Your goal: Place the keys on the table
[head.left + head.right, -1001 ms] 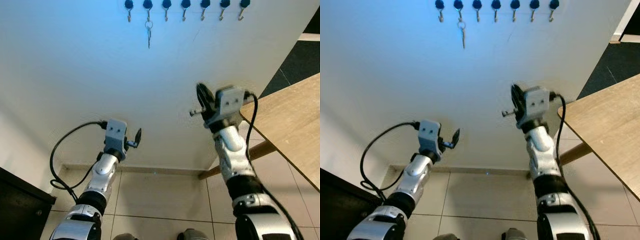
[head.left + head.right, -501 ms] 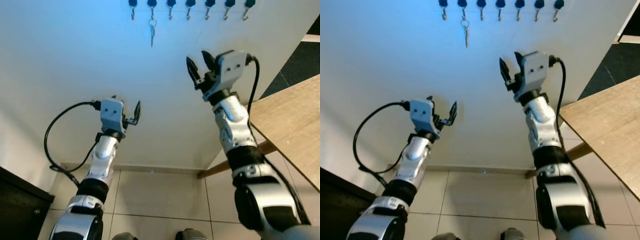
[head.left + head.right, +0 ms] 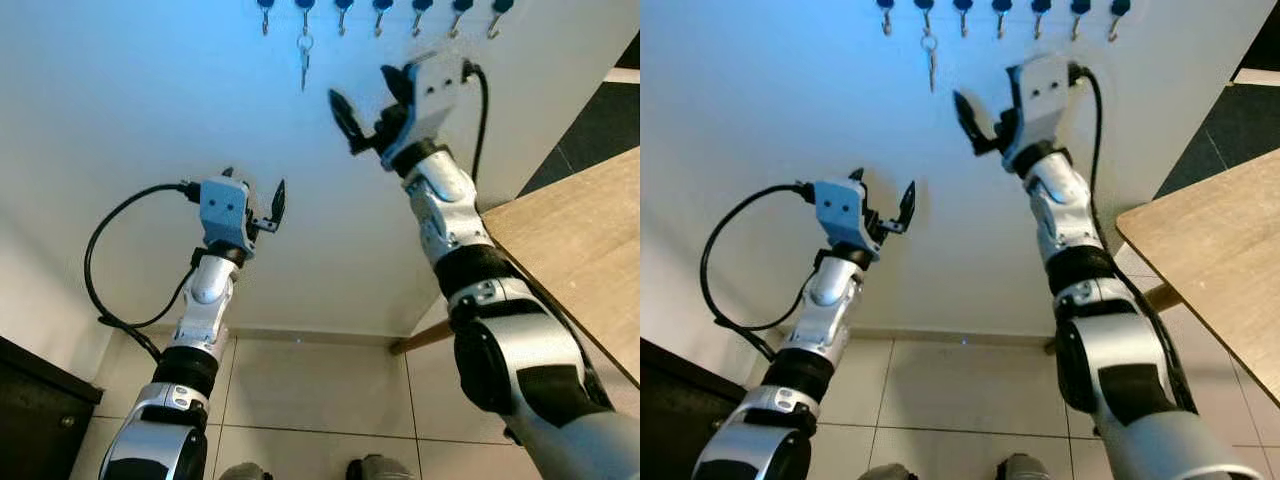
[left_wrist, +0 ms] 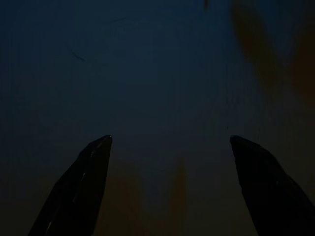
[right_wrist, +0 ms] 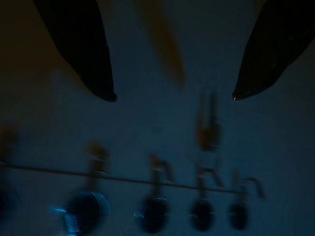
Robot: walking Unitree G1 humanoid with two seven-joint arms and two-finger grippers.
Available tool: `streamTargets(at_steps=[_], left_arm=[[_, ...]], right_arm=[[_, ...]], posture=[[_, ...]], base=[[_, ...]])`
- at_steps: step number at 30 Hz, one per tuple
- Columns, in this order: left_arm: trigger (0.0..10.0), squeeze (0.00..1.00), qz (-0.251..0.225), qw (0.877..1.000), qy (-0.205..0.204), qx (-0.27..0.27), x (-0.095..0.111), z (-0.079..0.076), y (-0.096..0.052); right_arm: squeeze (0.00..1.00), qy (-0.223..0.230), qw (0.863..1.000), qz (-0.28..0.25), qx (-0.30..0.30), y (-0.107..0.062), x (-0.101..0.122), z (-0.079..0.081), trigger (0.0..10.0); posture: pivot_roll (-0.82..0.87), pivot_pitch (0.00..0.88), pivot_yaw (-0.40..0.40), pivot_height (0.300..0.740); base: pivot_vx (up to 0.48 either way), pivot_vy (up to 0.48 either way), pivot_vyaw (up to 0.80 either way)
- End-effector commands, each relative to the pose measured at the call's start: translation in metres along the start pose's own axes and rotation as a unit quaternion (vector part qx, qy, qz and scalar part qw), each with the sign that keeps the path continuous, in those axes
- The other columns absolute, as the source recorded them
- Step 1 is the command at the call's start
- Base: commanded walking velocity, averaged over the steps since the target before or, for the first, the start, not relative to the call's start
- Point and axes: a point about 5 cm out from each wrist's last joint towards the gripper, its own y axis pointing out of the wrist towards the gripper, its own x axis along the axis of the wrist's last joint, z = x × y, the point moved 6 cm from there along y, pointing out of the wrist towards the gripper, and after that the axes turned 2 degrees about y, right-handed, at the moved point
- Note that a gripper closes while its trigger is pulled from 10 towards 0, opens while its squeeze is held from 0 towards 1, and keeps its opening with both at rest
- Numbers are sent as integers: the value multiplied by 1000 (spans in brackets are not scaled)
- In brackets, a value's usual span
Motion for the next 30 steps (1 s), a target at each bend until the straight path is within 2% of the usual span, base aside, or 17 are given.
streamTargets(at_steps=[1,2,3,4,5,13,16,17,18,19,20,21,23,24,26,28,30], left_arm=[[10000,0,2,1000,4,-1,0,-1,-1],[10000,0,3,1000,4,-3,0,-1,-2],[10000,0,8,1000,5,-6,-3,-3,-3],[10000,0,12,1000,5,-9,-5,-3,-4],[10000,0,33,999,4,-18,-14,-5,-7],[10000,0,188,980,44,-58,-89,3,-55],[10000,0,263,962,51,-56,-121,10,-83],[10000,0,311,947,51,-57,-140,12,-102],[10000,0,311,947,51,-57,-140,12,-102],[10000,0,350,934,51,-54,-154,14,-120],[10000,0,412,909,47,-32,-176,20,-151],[10000,0,412,909,47,-32,-176,20,-151],[10000,0,493,869,36,7,-200,27,-198],[10000,0,493,869,36,7,-200,27,-198],[10000,0,538,842,32,21,-211,26,-230],[10000,0,543,839,20,10,-213,18,-238],[10000,0,532,847,0,-4,-213,7,-234]], right_arm=[[455,11,1000,8,14,1,-5,6,10000],[455,14,1000,9,22,2,-5,9,10000],[239,16,999,12,27,1,-7,12,10000],[239,16,999,14,31,1,-9,13,10000],[0,18,999,19,29,-4,-15,14,10000],[0,53,996,71,-28,-66,-78,8,10000],[0,70,988,112,-83,-106,-111,-1,10000],[0,87,978,144,-122,-134,-132,-6,10000],[0,87,978,144,-122,-134,-132,-6,10000],[0,102,966,177,-159,-162,-151,-9,10000],[0,124,933,259,-218,-216,-189,-10,10000],[0,124,933,259,-218,-216,-189,-10,10000],[0,164,860,383,-296,-309,-232,2,10000],[0,164,860,383,-296,-309,-232,2,10000],[0,205,777,476,-358,-392,-252,24,10000],[0,220,731,515,-390,-434,-254,38,10000],[0,218,705,547,-396,-459,-254,49,10000]], posture=[[27,103,-24,740],[27,103,-24,740],[32,99,-30,740],[35,98,-32,740],[37,97,-33,740],[35,94,-22,740],[34,91,-12,740],[33,90,-6,740],[33,90,-6,740],[30,87,1,740],[21,75,20,740],[21,75,20,740],[10,63,34,740],[10,63,34,740],[7,48,41,740],[2,45,45,740],[-3,47,48,740]], base=[[0,0,0],[0,0,0],[0,0,0],[0,0,0],[0,0,0],[0,0,0],[0,0,0],[0,0,0],[0,0,0],[0,0,0],[0,0,0],[0,0,0],[0,0,0],[0,0,0],[0,0,0],[0,0,0],[0,0,0]])
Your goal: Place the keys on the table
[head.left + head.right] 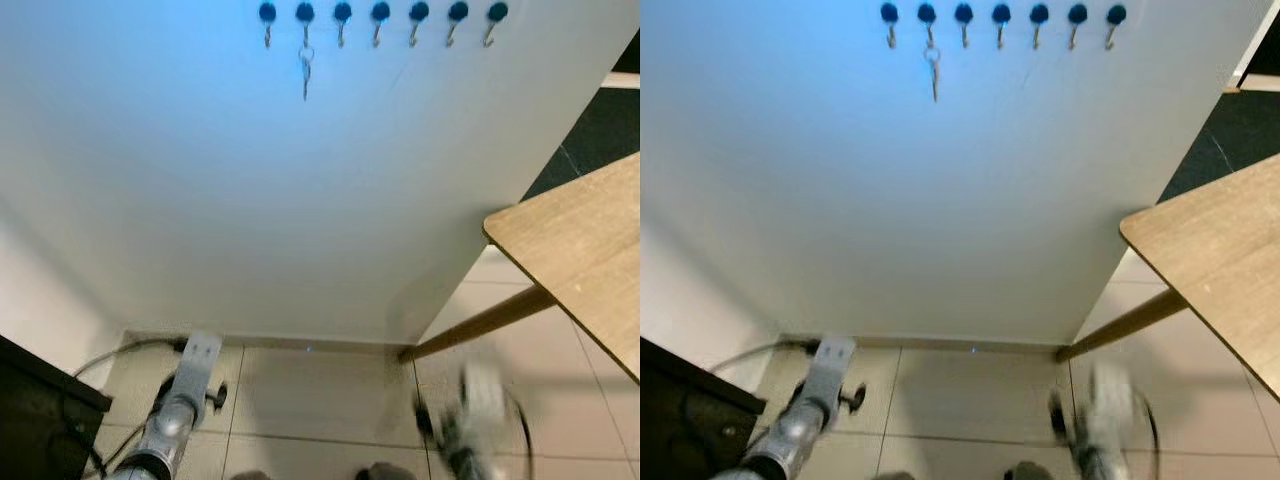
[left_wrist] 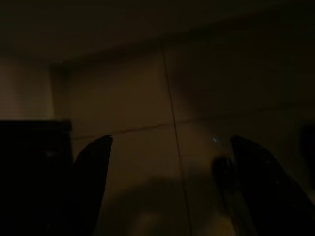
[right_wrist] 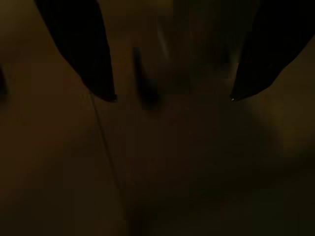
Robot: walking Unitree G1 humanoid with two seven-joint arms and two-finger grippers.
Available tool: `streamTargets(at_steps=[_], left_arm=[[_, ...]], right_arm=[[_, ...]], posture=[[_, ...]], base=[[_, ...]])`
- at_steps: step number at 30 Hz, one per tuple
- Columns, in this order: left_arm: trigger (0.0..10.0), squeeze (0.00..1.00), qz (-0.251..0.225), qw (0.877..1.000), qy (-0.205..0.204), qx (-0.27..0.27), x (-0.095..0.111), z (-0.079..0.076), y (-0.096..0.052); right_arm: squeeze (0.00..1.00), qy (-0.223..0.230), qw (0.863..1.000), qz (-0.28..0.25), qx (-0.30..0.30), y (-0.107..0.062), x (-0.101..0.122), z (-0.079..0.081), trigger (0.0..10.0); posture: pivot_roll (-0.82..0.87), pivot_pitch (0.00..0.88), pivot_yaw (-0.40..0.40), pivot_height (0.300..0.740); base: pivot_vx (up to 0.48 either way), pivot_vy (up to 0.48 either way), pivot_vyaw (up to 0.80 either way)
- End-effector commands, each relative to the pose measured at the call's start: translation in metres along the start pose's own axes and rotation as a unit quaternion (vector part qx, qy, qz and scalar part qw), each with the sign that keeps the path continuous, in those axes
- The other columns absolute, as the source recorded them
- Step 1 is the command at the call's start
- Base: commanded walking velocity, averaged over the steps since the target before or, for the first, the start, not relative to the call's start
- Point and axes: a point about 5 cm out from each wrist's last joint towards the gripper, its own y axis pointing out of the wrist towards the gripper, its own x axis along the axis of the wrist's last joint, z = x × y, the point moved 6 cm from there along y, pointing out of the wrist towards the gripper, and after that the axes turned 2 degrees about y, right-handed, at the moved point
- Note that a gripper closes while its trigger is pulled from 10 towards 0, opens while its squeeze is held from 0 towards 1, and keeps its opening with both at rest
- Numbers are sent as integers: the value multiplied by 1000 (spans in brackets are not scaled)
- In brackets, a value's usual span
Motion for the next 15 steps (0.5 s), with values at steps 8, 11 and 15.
streamTargets(at_steps=[8,11,15], left_arm=[[10000,0,-32,999,-29,-29,18,-22,4],[10000,0,-35,998,-31,-30,17,-24,3],[10000,0,-14,999,-32,-28,2,-24,1]], right_arm=[[0,-29,999,18,-5,-2,-10,1,10000],[0,-30,1000,10,1,0,-5,6,10000],[0,-47,999,-14,23,5,13,18,10000]], posture=[[6,45,38,740],[4,43,36,740],[5,37,28,740]], base=[[0,0,0],[0,0,0],[0,0,0]])
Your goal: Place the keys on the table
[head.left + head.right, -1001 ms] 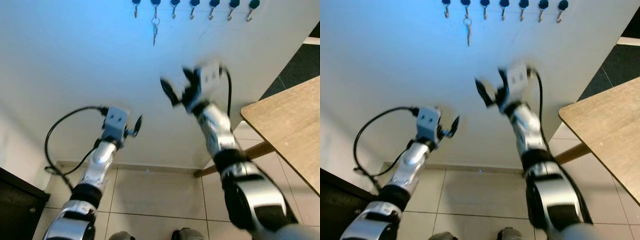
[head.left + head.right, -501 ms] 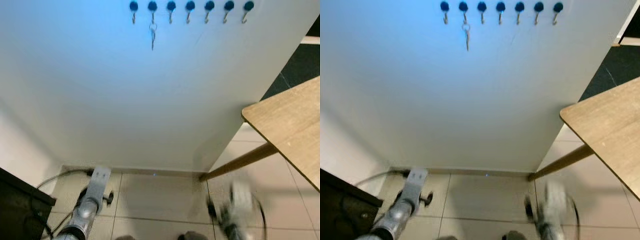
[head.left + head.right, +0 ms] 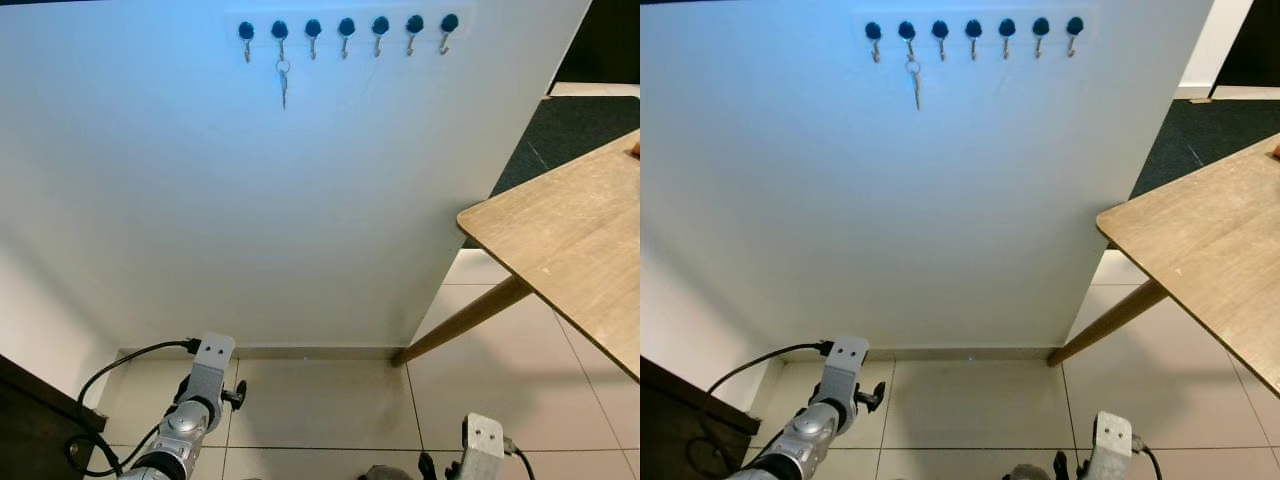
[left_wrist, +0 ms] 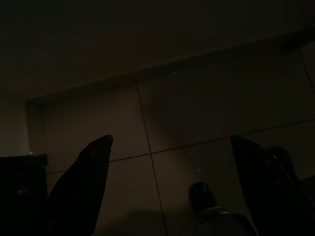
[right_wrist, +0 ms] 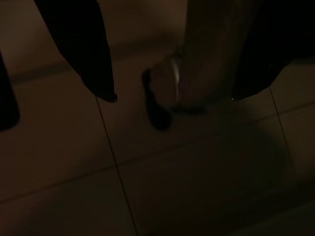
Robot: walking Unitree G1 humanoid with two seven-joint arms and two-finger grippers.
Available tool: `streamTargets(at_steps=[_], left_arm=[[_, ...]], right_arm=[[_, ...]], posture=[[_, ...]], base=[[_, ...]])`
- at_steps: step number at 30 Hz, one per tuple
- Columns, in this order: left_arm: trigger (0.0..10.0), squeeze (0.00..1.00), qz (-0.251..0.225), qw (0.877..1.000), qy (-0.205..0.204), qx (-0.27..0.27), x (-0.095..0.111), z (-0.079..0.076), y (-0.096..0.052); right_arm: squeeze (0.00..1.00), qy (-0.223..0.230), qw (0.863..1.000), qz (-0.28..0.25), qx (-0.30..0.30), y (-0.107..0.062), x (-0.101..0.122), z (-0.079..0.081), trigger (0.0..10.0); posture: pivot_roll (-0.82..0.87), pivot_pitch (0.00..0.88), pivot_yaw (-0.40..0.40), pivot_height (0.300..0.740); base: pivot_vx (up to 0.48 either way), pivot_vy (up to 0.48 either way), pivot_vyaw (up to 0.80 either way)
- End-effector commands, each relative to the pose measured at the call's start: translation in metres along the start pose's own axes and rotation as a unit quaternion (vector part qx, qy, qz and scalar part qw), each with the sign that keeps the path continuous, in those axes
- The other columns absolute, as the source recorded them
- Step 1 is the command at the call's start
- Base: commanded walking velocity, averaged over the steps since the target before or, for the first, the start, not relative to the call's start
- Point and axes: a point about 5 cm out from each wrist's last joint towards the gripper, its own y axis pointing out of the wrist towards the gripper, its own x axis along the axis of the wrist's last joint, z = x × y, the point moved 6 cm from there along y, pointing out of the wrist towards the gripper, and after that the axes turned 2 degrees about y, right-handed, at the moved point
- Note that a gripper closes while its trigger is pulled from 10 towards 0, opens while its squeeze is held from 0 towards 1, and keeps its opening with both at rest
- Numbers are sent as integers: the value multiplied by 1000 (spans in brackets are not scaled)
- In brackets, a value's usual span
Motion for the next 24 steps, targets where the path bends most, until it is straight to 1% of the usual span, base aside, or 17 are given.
streamTargets(at_steps=[1,4,5,10,12,13,14,17,18,20,24], left_arm=[[10000,0,18,1000,-10,3,-15,-1,-3],[10000,0,18,1000,-18,8,-17,1,-4],[10000,0,18,1000,-18,8,-17,1,-4],[10000,0,18,1000,-23,11,-19,1,-5],[10000,0,28,999,-22,10,-22,1,-5],[10000,0,36,999,-16,8,-26,0,-6],[10000,0,36,999,-16,8,-26,0,-6],[10000,0,46,999,-15,10,-31,1,-7],[10000,0,46,999,-15,10,-31,1,-7],[10000,0,53,998,-16,14,-34,1,-7],[10000,0,55,998,-14,19,-35,3,-8]], right_arm=[[0,-14,1000,-8,12,1,5,6,10000],[0,-35,999,-23,25,3,15,12,10000],[0,-35,999,-23,25,3,15,12,10000],[0,-81,994,-61,44,8,43,21,10000],[0,-107,991,-64,55,10,48,27,10000],[0,-149,984,-65,78,10,50,39,10000],[0,-149,984,-65,78,10,50,39,10000],[0,-180,976,-53,112,10,46,53,10000],[0,-180,976,-53,112,10,46,53,10000],[0,-181,974,-39,133,10,40,61,10000],[0,-183,973,-25,140,9,33,64,10000]], posture=[[5,35,24,740],[6,34,18,740],[6,34,18,740],[9,34,8,740],[7,35,3,740],[7,35,3,740],[7,35,3,740],[9,32,-9,740],[9,32,-9,740],[16,35,-21,740],[26,46,-38,740]], base=[[0,0,0],[0,0,0],[0,0,0],[0,0,0],[0,0,0],[0,0,0],[0,0,0],[0,0,0],[0,0,0],[0,0,0],[0,0,0]])
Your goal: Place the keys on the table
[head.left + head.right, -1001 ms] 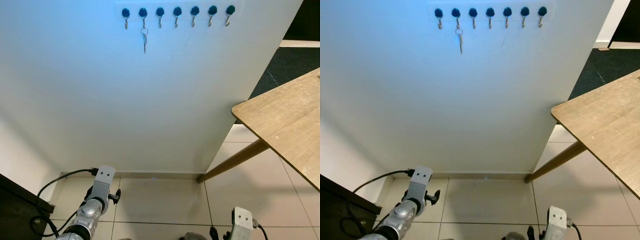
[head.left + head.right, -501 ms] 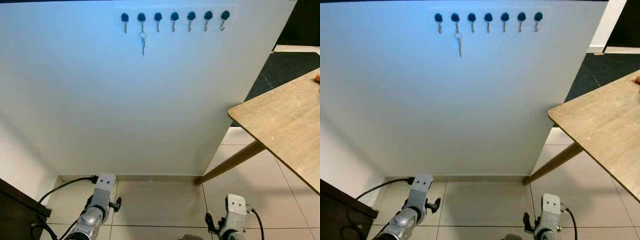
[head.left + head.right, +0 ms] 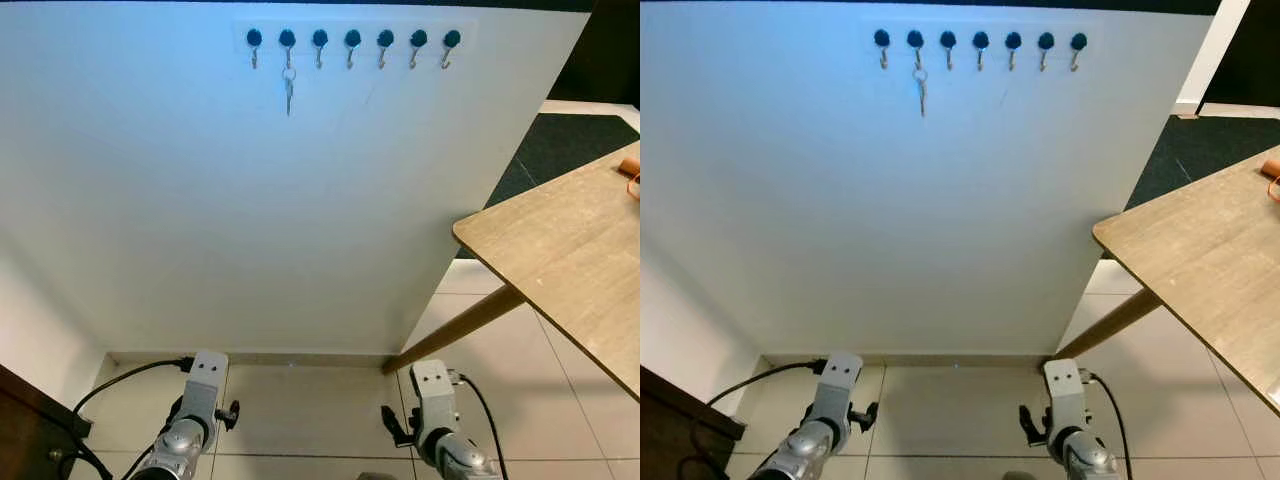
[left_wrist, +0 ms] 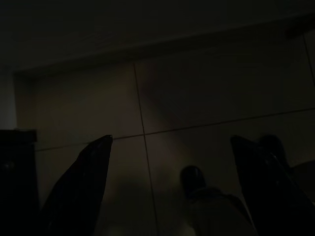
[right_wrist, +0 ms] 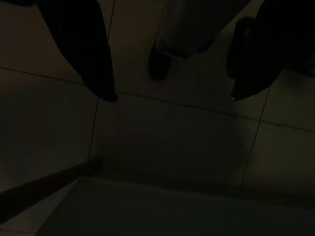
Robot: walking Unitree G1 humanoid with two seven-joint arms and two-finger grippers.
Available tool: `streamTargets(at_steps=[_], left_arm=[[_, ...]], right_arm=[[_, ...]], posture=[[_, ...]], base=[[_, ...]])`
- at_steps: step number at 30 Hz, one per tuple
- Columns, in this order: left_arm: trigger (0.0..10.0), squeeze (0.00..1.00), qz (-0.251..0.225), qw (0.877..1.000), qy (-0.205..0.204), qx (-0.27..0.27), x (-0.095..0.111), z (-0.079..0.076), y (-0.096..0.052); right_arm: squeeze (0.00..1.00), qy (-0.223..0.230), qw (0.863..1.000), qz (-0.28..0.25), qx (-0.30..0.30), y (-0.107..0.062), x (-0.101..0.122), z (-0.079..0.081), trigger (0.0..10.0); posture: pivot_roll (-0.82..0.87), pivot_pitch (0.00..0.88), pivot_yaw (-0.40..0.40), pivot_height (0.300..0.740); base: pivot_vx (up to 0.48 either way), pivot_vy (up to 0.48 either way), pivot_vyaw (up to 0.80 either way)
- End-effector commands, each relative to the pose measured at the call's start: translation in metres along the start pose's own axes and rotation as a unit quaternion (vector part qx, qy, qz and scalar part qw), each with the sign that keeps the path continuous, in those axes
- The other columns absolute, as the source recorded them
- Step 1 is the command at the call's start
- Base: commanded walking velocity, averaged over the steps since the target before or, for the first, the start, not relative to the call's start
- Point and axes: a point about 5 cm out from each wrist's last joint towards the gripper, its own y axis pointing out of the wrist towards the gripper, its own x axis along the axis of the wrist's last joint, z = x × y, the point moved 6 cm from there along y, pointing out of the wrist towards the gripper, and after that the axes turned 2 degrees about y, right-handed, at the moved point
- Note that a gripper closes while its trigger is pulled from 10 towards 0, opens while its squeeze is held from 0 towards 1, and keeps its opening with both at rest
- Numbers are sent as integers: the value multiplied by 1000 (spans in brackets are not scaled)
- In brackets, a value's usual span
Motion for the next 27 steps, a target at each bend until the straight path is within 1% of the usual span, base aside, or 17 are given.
streamTargets(at_steps=[1,2,5,7,12,15,16,19,21,27], left_arm=[[10000,0,13,1000,1,3,-9,1,-2],[10000,0,12,1000,-1,7,-11,3,-3],[10000,0,9,1000,-6,11,-13,3,-4],[10000,0,3,1000,-16,14,-12,3,-4],[10000,0,1,1000,-20,15,-11,2,-4],[10000,0,1,1000,-18,13,-10,1,-4],[10000,0,1,1000,-18,13,-10,1,-4],[10000,0,-8,1000,-17,8,-4,0,-2],[10000,0,-13,1000,-17,5,-1,0,-2],[10000,0,-22,1000,-17,-1,6,-1,0]], right_arm=[[0,0,1000,13,2,0,-6,1,10000],[0,-4,1000,20,7,-1,-10,4,10000],[0,-9,1000,24,10,-2,-13,5,10000],[0,-11,1000,27,8,-2,-14,4,10000],[0,-9,1000,28,3,-3,-16,1,10000],[0,6,1000,25,-19,-6,-19,-6,10000],[0,6,1000,25,-19,-6,-19,-6,10000],[0,28,998,23,-42,-9,-24,-12,10000],[0,36,998,24,-49,-11,-27,-14,10000],[0,44,997,27,-54,-13,-32,-14,10000]], posture=[[26,46,-38,740],[31,57,-54,740],[33,59,-59,740],[37,61,-69,740],[38,61,-67,740],[34,59,-54,740],[34,59,-54,740],[31,58,-38,740],[30,59,-35,740],[30,58,-27,740]], base=[[0,0,0],[0,0,0],[0,0,0],[0,0,0],[0,0,0],[0,0,0],[0,0,0],[0,0,0],[0,0,0],[0,0,0]])
